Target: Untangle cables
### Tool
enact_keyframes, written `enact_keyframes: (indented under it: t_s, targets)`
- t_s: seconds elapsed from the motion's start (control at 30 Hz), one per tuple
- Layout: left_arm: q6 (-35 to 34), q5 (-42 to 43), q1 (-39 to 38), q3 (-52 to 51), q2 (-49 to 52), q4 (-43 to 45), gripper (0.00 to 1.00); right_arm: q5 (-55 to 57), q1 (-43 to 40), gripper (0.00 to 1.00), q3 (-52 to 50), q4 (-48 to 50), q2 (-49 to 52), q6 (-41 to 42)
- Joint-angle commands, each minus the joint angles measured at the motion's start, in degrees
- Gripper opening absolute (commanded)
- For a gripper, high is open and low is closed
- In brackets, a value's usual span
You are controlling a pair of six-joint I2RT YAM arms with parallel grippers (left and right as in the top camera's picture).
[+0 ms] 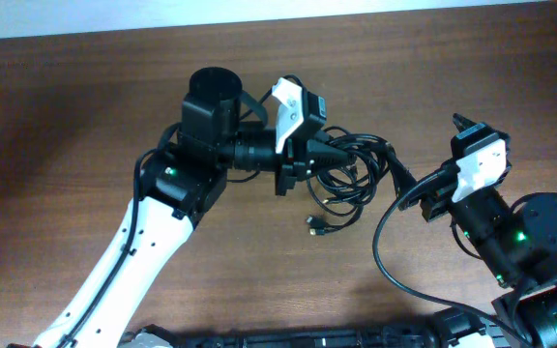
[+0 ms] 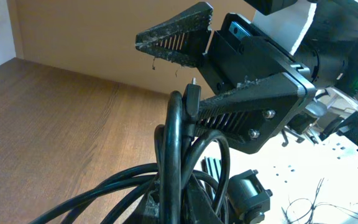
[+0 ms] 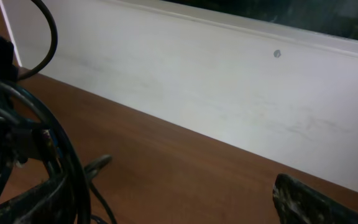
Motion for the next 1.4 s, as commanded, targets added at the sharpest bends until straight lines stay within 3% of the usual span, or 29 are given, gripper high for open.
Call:
enact_keyframes:
  t_s: [0.0,0.3,0.47,0.7,0.83,0.93,1.0,1.1,1.27,1.37]
  targets:
    - [-0.3,3.7,-0.1,0.7,-1.5,0.8,0.00,0.0,-0.3,0.99,-0.2,-0.1,-0.2,0.3]
    - [0.2,6.9,-3.2,0.7,-1.5,1.7,0.00,-0.1,-0.2,0.99,-0.2,1.8,-0.2,-1.2]
    - [0.1,7.0,-4.9,0.7,-1.5,2.1,0.00,0.9,-0.3,0.99,-0.2,1.8,-0.2,-7.8]
    - [0.1,8.5,-5.0,0.7,-1.5,1.6,0.00,32.4,-0.3,0.99,-0.2,6.1,-0.2,-8.8]
    - [0.1,7.1,-5.0,0.7,-1.5,1.4,0.00,41.3,-0.3,0.99,-0.2,10.0,-0.2,-8.8]
    - [0.1,2.2,-5.0,0.7,-1.5,0.9,0.00,39.1,-0.2,0.99,-0.2,8.5,-0.2,-8.8]
    - [-2.4,-7.2,-5.0,0.7,-1.5,0.4,0.00,33.7,-0.2,0.99,-0.2,4.0,-0.2,-8.8]
    - [-4.1,-14.7,-5.0,0.7,-1.5,0.4,0.00,25.7,-0.2,0.99,-0.2,-2.0,-0.2,-8.3]
    - [-7.1,-29.7,-5.0,0.7,-1.5,0.2,0.00,-4.5,-0.2,0.99,-0.2,-14.6,-0.2,-6.8]
    - [-8.0,-34.5,-5.0,0.7,-1.5,0.0,0.00,-11.8,-0.2,0.99,-0.2,-16.0,-0.2,-6.2]
